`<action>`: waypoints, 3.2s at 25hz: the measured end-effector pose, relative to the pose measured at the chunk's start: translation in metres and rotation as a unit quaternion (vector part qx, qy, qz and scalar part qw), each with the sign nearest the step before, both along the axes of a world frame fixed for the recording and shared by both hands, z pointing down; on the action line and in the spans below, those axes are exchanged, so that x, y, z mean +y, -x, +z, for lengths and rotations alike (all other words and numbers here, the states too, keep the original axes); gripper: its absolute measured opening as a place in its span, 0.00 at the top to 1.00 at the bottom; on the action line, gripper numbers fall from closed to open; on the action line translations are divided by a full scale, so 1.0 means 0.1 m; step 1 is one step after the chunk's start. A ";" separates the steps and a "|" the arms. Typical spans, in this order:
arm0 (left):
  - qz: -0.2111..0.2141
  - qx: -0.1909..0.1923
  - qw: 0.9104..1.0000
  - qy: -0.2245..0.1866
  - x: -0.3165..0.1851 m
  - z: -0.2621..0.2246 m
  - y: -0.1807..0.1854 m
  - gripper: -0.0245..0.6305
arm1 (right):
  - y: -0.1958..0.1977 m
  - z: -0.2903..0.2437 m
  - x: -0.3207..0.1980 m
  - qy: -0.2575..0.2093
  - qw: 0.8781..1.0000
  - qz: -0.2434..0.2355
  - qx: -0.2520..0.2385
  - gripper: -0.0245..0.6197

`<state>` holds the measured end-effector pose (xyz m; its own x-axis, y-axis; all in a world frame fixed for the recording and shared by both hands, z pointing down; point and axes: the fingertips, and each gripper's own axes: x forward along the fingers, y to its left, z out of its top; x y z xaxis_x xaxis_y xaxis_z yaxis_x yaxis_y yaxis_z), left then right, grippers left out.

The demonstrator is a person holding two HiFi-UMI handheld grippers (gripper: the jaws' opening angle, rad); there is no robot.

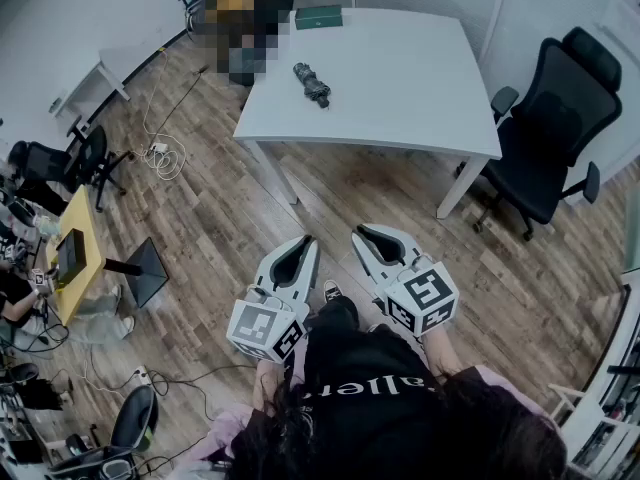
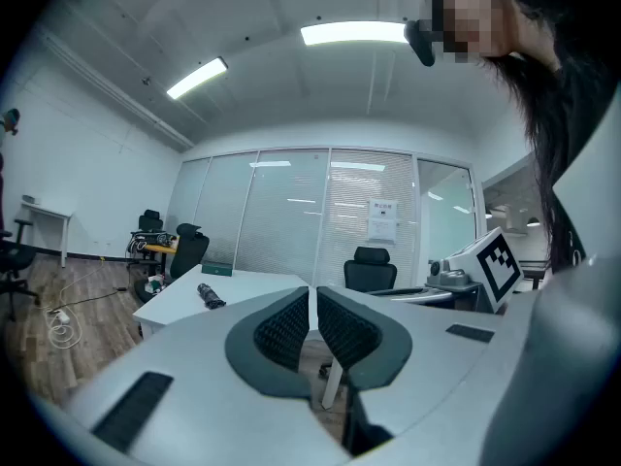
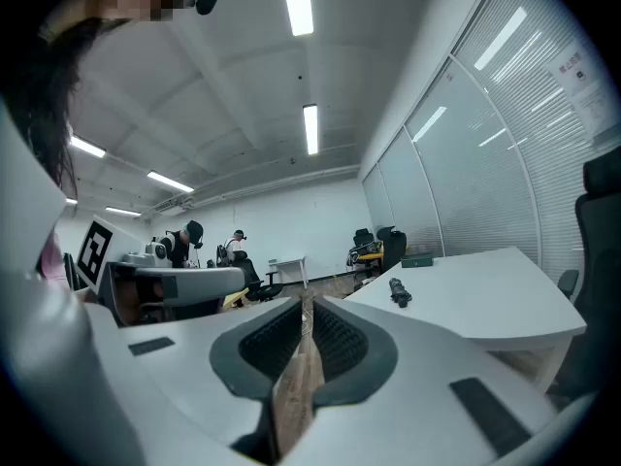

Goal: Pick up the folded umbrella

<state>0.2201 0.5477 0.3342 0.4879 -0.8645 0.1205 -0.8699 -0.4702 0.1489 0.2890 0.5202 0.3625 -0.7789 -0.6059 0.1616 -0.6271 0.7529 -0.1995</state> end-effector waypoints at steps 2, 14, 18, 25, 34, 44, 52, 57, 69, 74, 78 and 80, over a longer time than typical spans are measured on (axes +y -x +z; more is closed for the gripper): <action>-0.001 0.003 1.000 0.004 0.00 0.03 0.01 0.91 | 0.01 0.02 -0.01 0.002 1.000 -0.002 0.003 0.89; 0.000 0.010 1.000 0.020 -0.33 0.15 0.30 0.91 | 0.25 0.05 -0.33 0.016 1.000 0.005 -0.012 0.89; 0.006 0.016 1.000 0.020 -0.54 0.15 0.39 0.91 | 0.33 0.06 -0.55 0.023 1.000 0.014 -0.014 0.89; 0.013 0.012 1.000 0.016 -0.96 0.13 0.68 0.91 | 0.68 0.06 -0.92 0.027 1.000 0.009 -0.011 0.89; 0.033 0.019 0.999 0.016 -1.42 0.15 1.08 0.91 | 1.15 0.10 -1.38 0.029 0.999 0.018 -0.003 0.89; 0.048 0.020 0.998 0.031 -1.68 0.28 1.26 0.91 | 1.29 0.23 -1.65 0.039 0.998 0.038 0.011 0.89; 0.048 0.021 0.997 0.049 -1.87 0.41 1.30 0.91 | 1.31 0.33 -1.83 0.054 0.998 0.039 0.017 0.89; 0.035 0.022 0.998 0.056 -2.12 0.46 1.36 0.91 | 1.36 0.40 -2.08 0.063 0.997 0.029 0.016 0.89; 0.010 0.012 0.997 0.073 -3.15 0.62 1.40 0.91 | 1.33 0.64 -3.17 0.086 0.996 0.006 0.014 0.89; 0.007 0.004 0.997 0.071 -3.62 0.58 1.35 0.91 | 1.28 0.64 -3.67 0.089 0.996 0.001 0.008 0.89; 0.010 0.001 0.997 0.076 -3.89 0.60 1.29 0.91 | 1.29 0.67 -3.98 0.093 0.996 -0.004 0.002 0.89; 0.010 0.000 0.997 0.078 -4.03 0.63 1.27 0.91 | 1.31 0.70 -4.12 0.095 0.995 -0.009 0.002 0.89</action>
